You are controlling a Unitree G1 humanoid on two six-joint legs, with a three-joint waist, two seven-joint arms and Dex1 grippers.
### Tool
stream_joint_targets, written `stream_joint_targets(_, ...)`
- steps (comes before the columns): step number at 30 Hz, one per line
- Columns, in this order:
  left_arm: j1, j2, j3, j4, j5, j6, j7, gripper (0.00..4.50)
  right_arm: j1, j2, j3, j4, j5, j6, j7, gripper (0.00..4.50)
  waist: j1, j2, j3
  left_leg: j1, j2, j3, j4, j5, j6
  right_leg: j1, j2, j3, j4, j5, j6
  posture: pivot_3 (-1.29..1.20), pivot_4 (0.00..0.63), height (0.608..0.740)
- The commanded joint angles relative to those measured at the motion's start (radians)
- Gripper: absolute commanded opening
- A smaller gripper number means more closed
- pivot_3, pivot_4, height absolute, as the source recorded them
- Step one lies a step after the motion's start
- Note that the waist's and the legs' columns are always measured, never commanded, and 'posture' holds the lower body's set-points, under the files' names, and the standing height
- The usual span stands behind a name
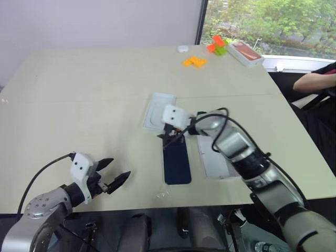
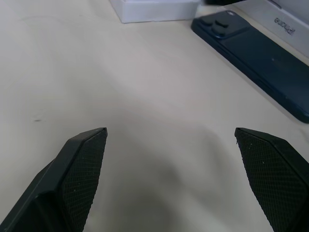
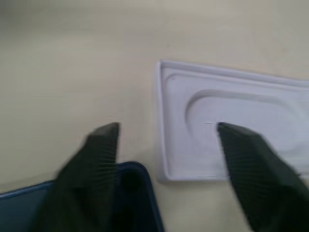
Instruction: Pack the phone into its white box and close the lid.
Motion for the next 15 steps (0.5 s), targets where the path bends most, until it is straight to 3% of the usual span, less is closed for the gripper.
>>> stream_joint_targets(1,-0.038,-0.011,0.028,-0.046,-0.067,0.054,0.044,4.5,0.035,-0.067,-0.093,-0.155,0.072,0.099,0.047,3.06,0.004,0.0,0.0,0.0,0.0,0.0,0.0,0.0,0.0,0.0,0.0,0.0,0.0,0.0,0.0,0.0,0.15,0.74)
stream_joint_targets(3,-0.079,-0.027,0.021,-0.057,-0.132,0.129,0.088,4.5,0.082,-0.138,-0.125,-0.233,0.098,0.158,0.072,2.38,0.006,0.0,0.0,0.0,0.0,0.0,0.0,0.0,0.0,0.001,0.0,0.0,0.0,0.0,0.0,0.0,0.15,0.74)
stream_joint_targets(7,-0.174,-0.088,0.019,-0.063,-0.328,0.308,0.224,4.5,0.148,-0.222,-0.125,-0.338,0.117,0.221,0.082,0.26,0.012,0.0,0.0,0.001,-0.001,0.0,0.001,0.0,0.0,0.001,0.0,0.0,0.0,-0.001,0.006,0.0,0.15,0.74)
stream_joint_targets(8,-0.198,-0.102,0.008,-0.068,-0.384,0.353,0.26,4.5,0.163,-0.239,-0.112,-0.362,0.114,0.223,0.084,0.05,0.01,0.0,0.0,0.001,-0.001,0.0,0.001,0.0,0.0,0.001,0.0,0.0,0.0,-0.001,0.007,0.0,0.15,0.74)
stream_joint_targets(15,-0.327,-0.128,-0.077,-0.055,-0.556,0.587,0.491,4.5,0.197,-0.32,-0.023,-0.421,0.055,0.225,0.075,0.05,0.011,0.0,0.0,0.002,-0.002,-0.001,0.001,0.0,0.0,0.002,0.002,0.0,0.002,-0.001,0.007,0.0,0.15,0.74)
